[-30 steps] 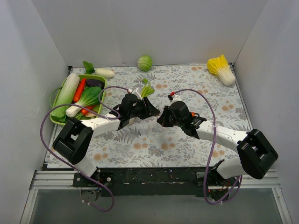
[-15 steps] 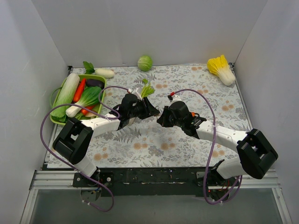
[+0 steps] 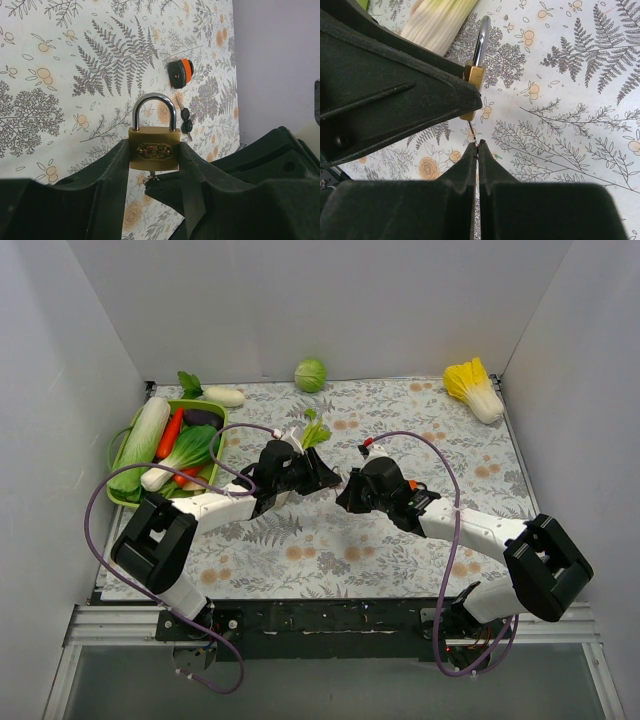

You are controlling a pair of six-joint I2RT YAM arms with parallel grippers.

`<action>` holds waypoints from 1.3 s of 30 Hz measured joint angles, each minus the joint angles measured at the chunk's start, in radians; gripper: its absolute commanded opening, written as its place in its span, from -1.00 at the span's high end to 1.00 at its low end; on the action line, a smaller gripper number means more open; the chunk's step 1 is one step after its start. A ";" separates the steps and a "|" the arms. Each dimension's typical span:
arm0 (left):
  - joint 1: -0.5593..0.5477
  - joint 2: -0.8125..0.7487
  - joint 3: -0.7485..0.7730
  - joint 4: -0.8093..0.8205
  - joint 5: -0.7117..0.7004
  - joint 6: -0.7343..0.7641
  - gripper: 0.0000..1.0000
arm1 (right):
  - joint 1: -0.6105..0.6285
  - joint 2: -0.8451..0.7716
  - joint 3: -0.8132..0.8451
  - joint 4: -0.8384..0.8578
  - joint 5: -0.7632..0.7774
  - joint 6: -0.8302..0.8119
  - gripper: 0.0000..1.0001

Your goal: Unlock with the key

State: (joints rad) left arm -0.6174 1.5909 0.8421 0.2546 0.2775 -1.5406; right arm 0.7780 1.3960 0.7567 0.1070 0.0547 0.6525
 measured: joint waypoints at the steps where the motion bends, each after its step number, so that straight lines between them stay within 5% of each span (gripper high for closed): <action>1: 0.000 -0.001 0.000 0.000 0.000 0.000 1.00 | -0.002 0.000 0.000 -0.001 0.001 -0.001 0.97; 39: 0.000 -0.002 0.000 0.017 0.000 0.000 1.00 | -0.036 -0.001 0.000 0.024 -0.039 -0.001 0.97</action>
State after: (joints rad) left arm -0.6170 1.5894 0.8421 0.2718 0.2775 -1.5410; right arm 0.7422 1.3949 0.7567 0.1307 0.0154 0.6518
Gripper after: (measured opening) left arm 0.380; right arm 0.030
